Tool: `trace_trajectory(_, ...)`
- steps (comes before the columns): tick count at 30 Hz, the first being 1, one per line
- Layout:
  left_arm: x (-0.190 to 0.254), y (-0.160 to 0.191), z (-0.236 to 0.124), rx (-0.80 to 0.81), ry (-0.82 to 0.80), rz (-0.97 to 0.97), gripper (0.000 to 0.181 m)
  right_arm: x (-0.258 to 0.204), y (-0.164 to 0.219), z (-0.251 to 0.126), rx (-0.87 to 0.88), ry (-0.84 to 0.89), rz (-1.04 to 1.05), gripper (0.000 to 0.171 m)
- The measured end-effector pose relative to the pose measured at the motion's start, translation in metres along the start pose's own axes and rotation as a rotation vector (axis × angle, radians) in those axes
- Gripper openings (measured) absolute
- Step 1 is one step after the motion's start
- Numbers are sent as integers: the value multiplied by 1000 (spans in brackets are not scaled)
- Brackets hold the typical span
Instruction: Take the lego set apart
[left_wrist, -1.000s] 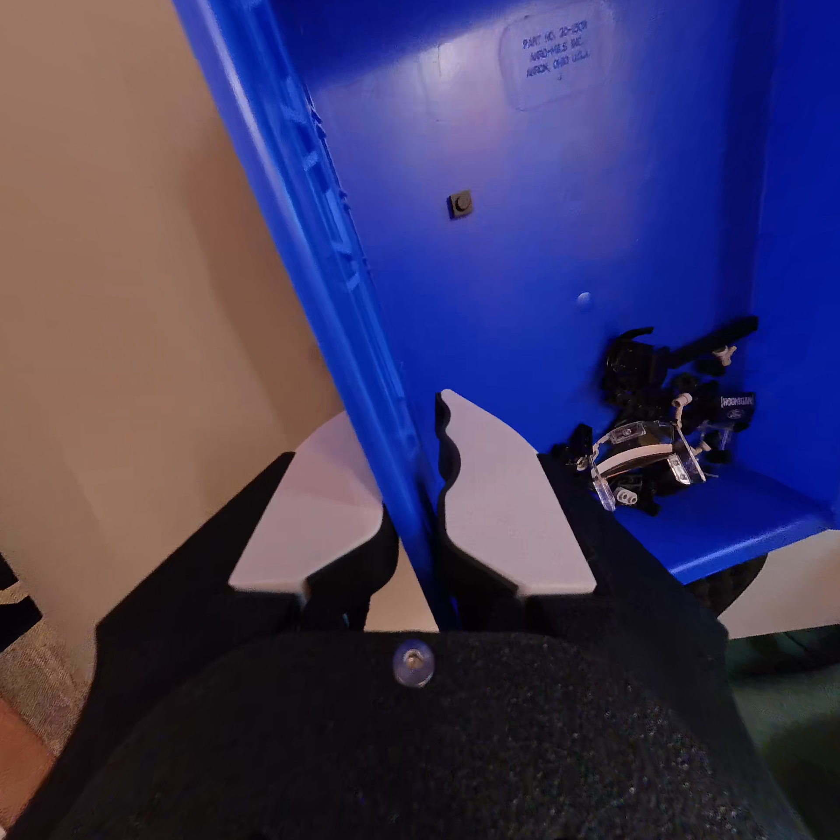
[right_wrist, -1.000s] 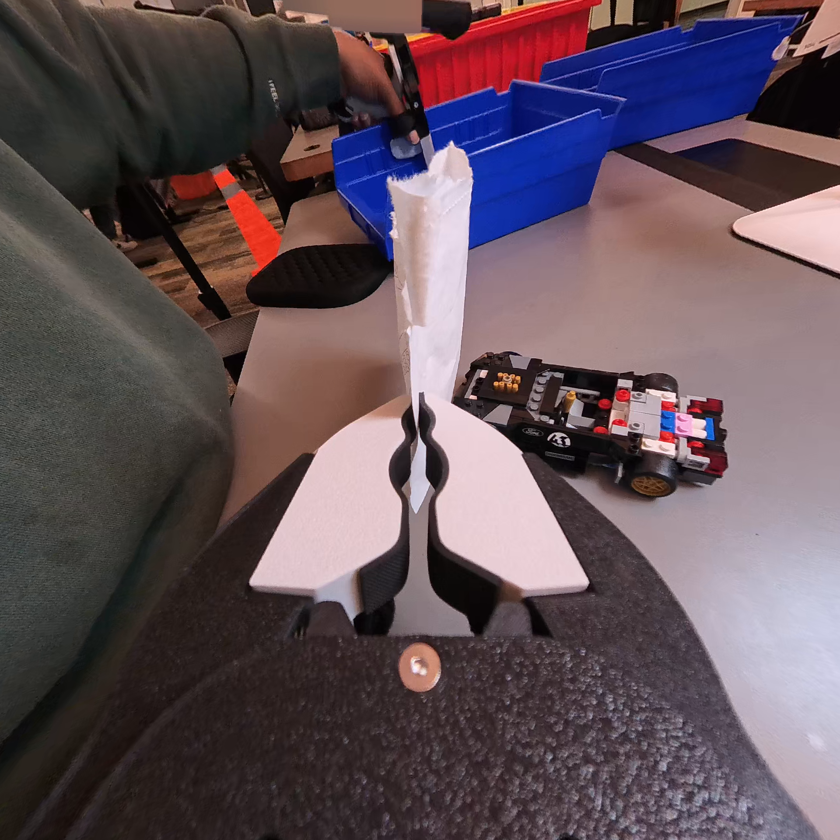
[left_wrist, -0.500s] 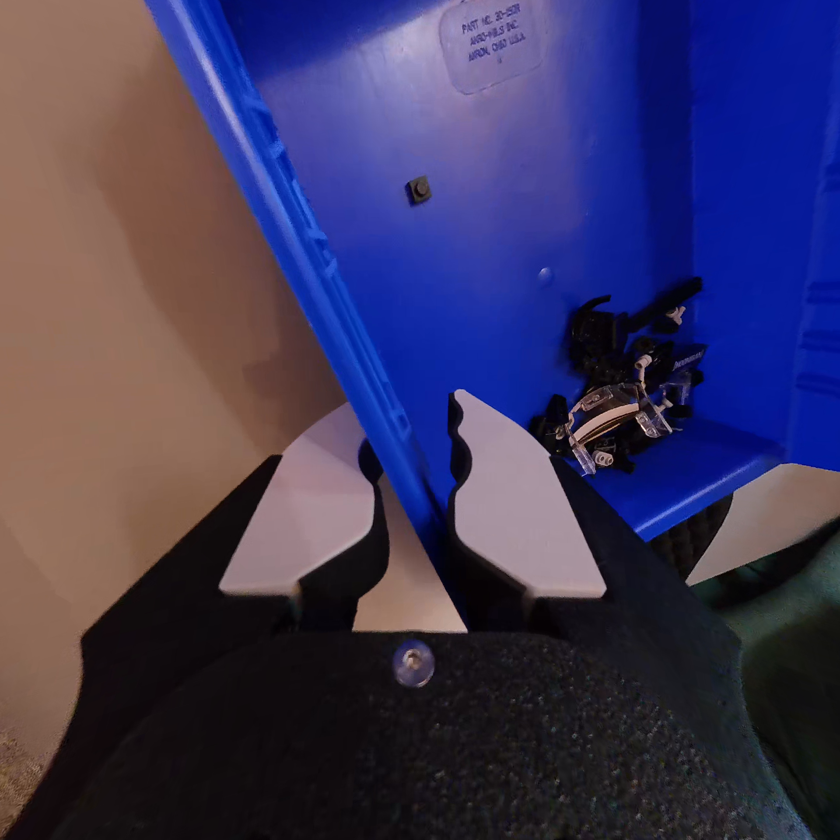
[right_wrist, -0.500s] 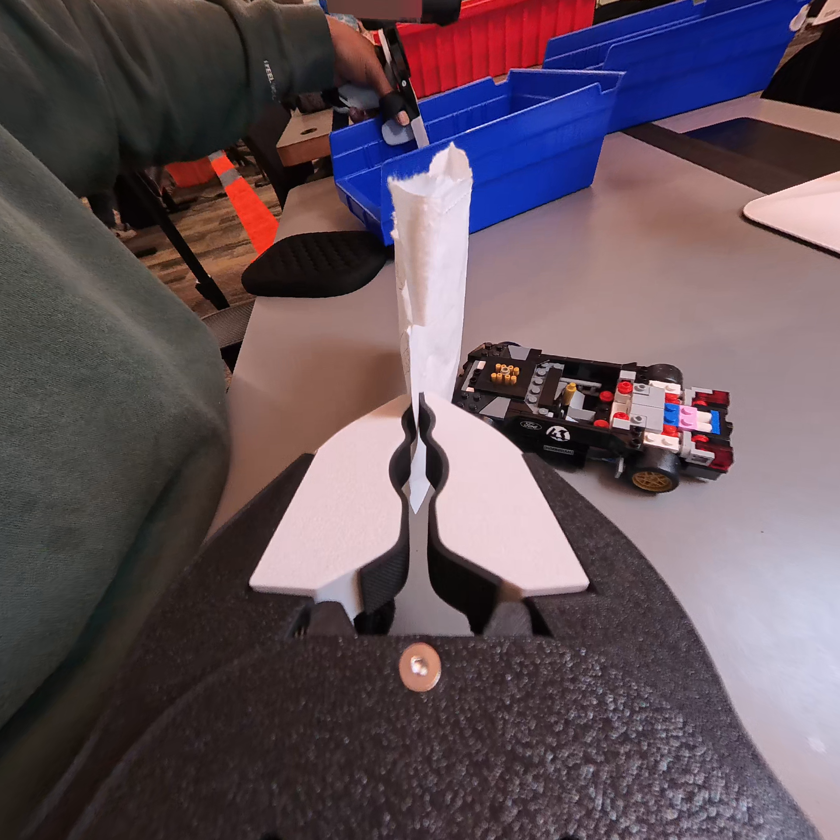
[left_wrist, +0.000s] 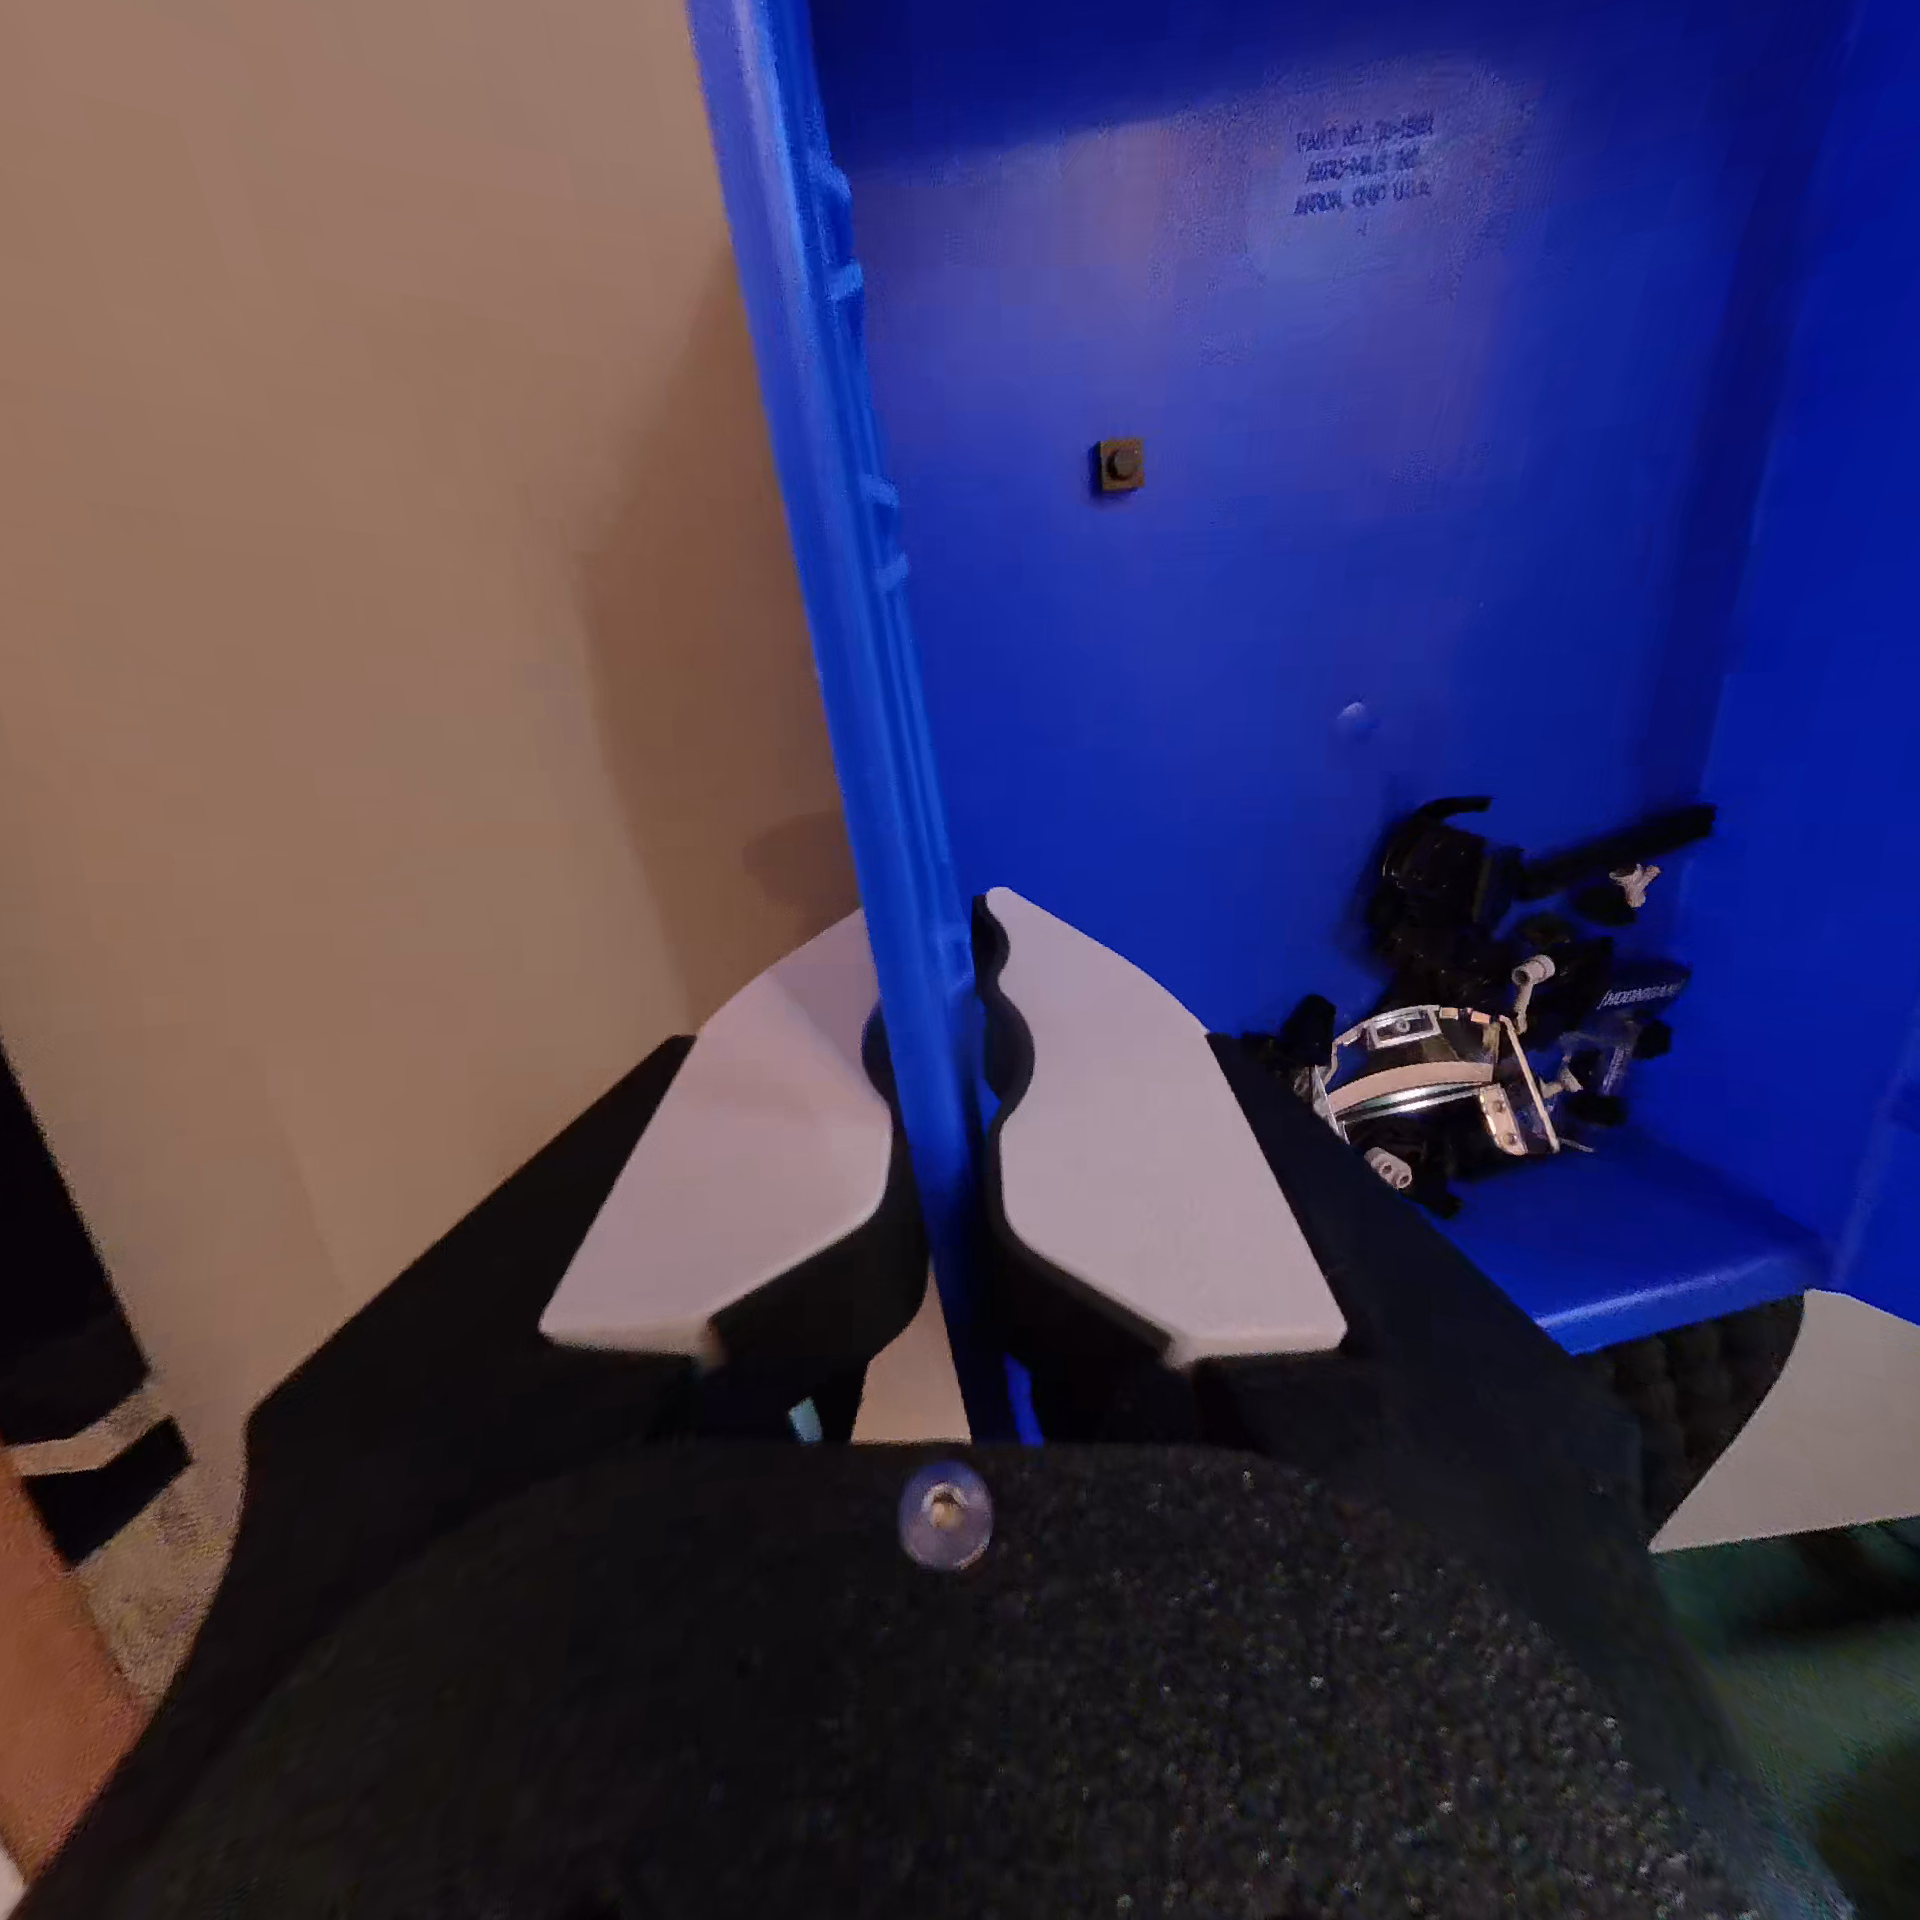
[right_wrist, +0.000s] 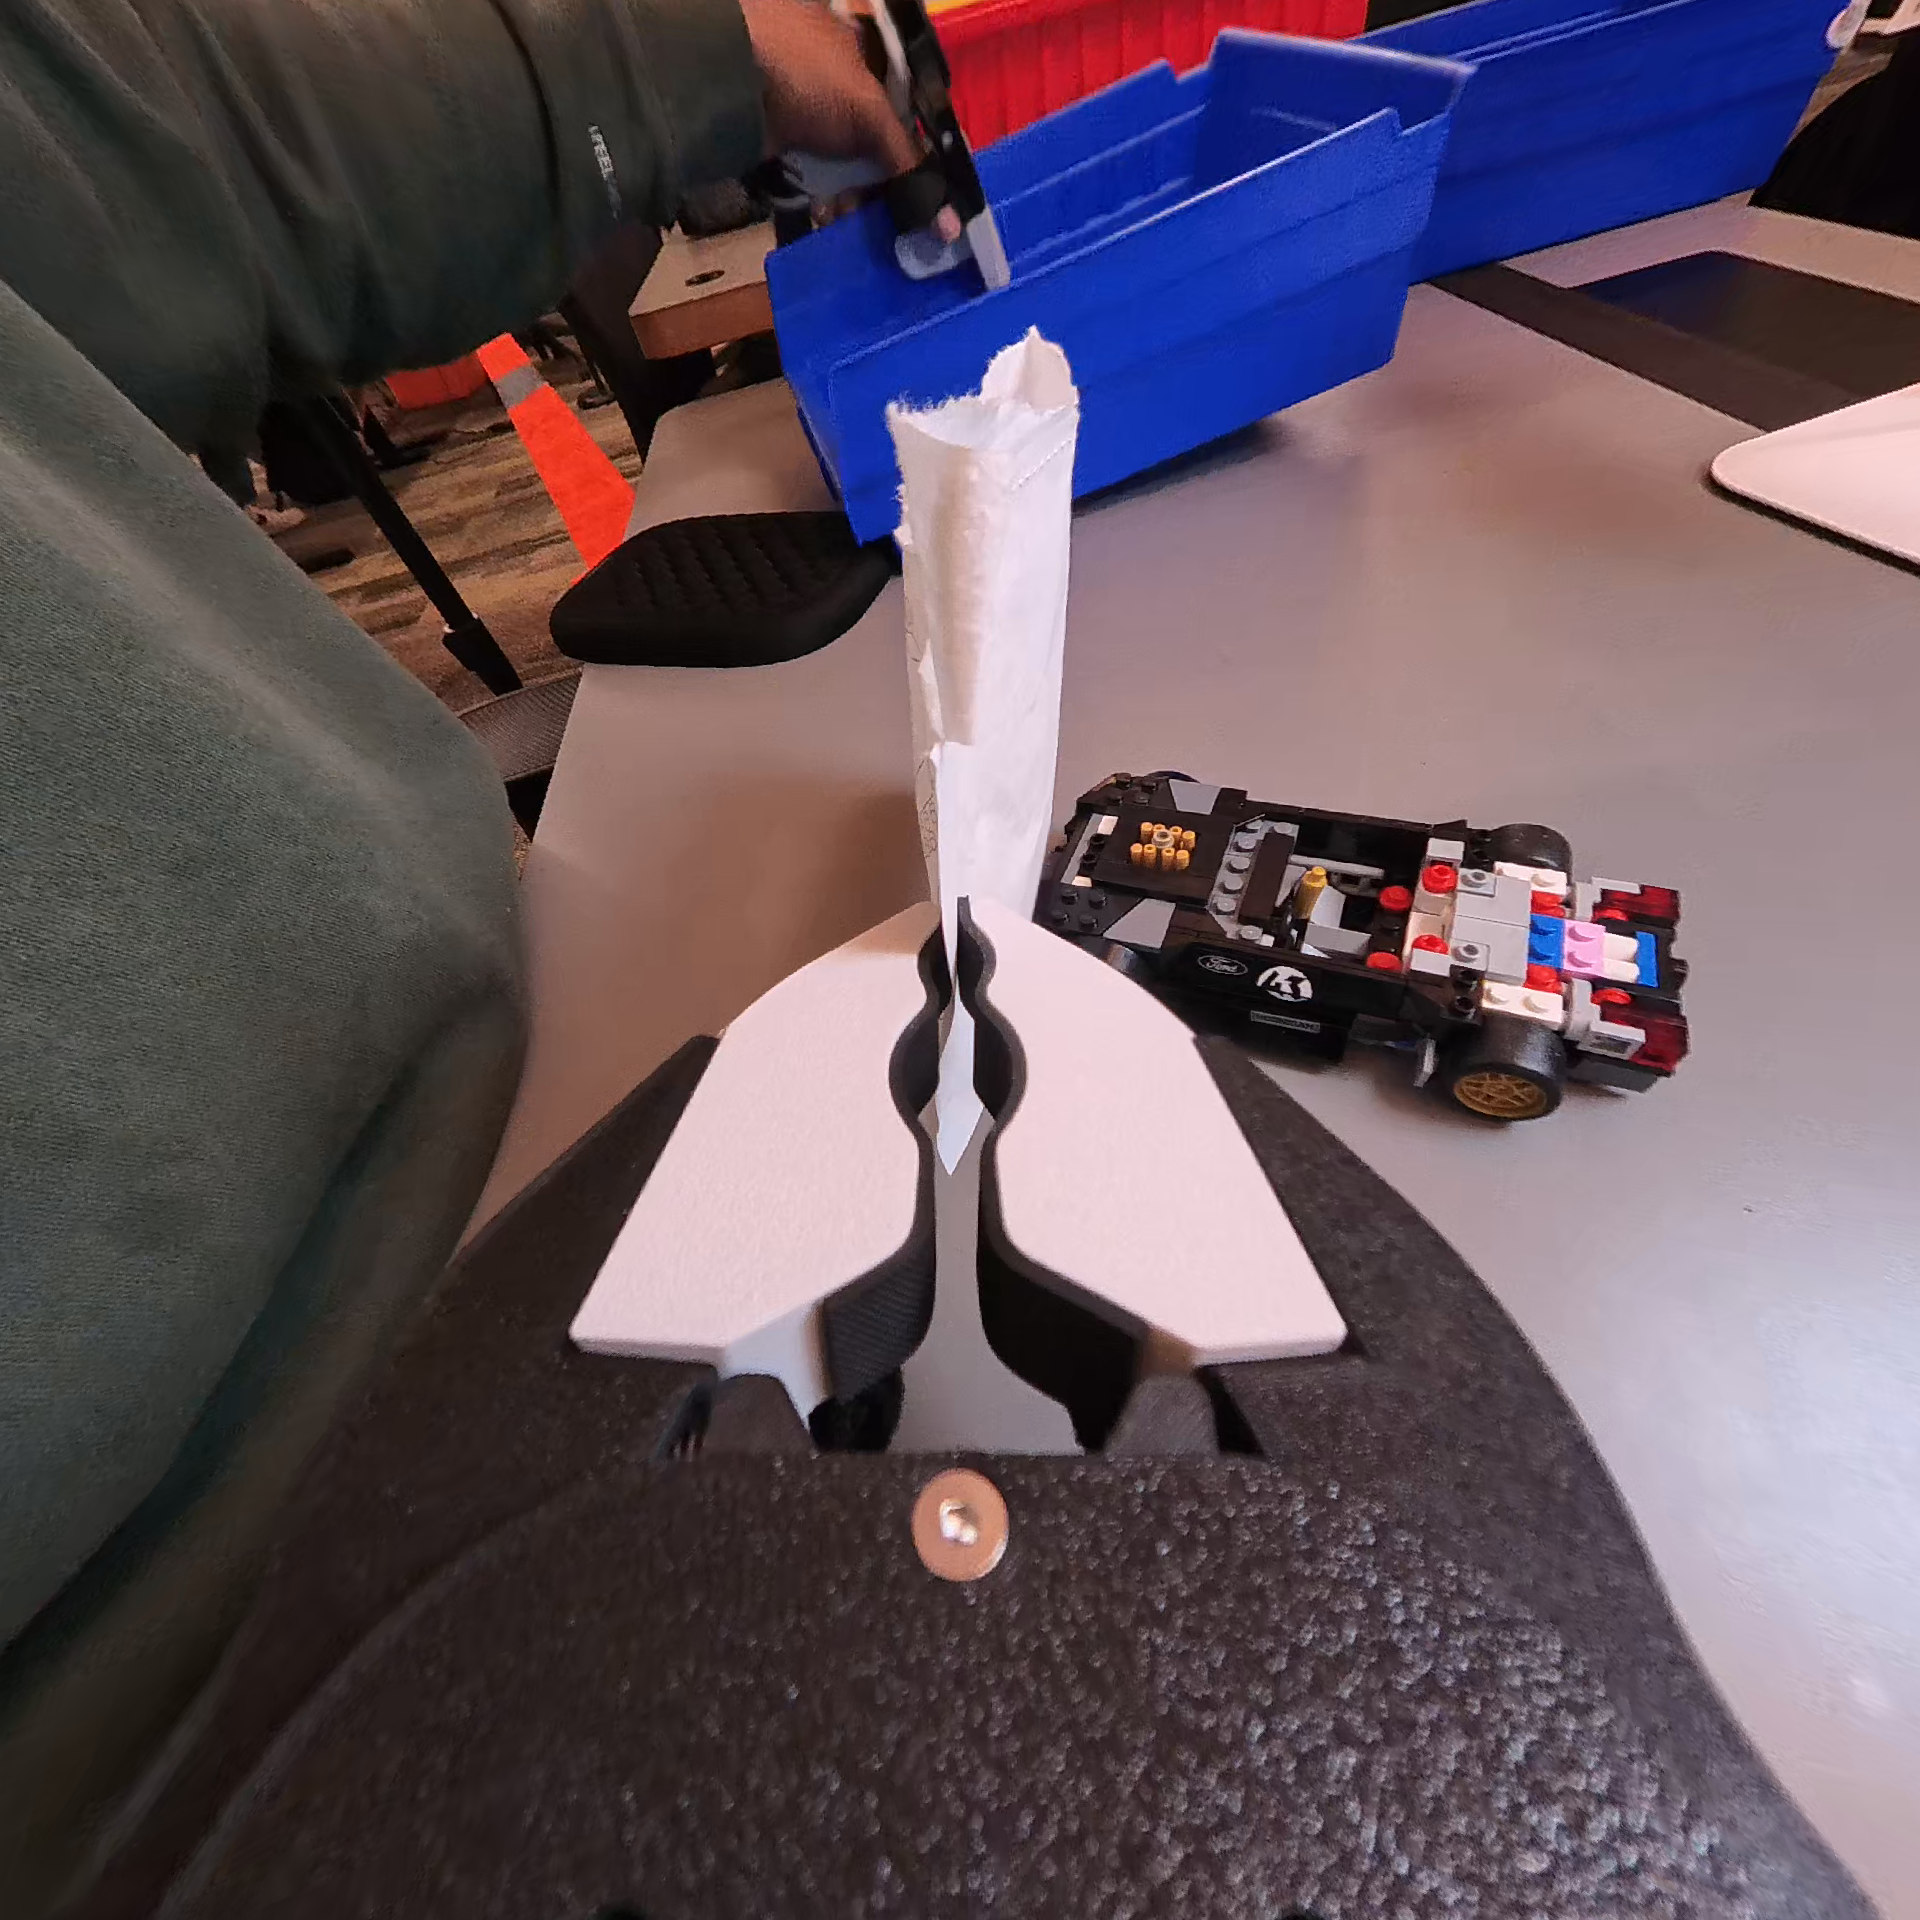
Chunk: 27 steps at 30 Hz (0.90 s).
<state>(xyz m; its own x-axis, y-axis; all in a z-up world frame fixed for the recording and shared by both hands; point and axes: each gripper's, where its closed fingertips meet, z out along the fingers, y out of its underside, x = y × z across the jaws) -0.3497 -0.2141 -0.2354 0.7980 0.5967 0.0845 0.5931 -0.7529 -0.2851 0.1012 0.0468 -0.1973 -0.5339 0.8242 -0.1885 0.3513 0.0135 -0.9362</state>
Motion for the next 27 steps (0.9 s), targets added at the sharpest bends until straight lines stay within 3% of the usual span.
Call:
trace_trajectory(10, 41, -41, -45, 94, -37, 154, 6, -5, -2, 0, 14, -24, -3, 0)
trace_trajectory(19, 116, -95, -110, 304, -39, 307, 6, -14, -5, 9, 27, -77, -30, 0)
trace_trajectory(27, 187, -128, -120, 376, 9, 429, 6, -19, 7, 23, -29, -99, -62, 0)
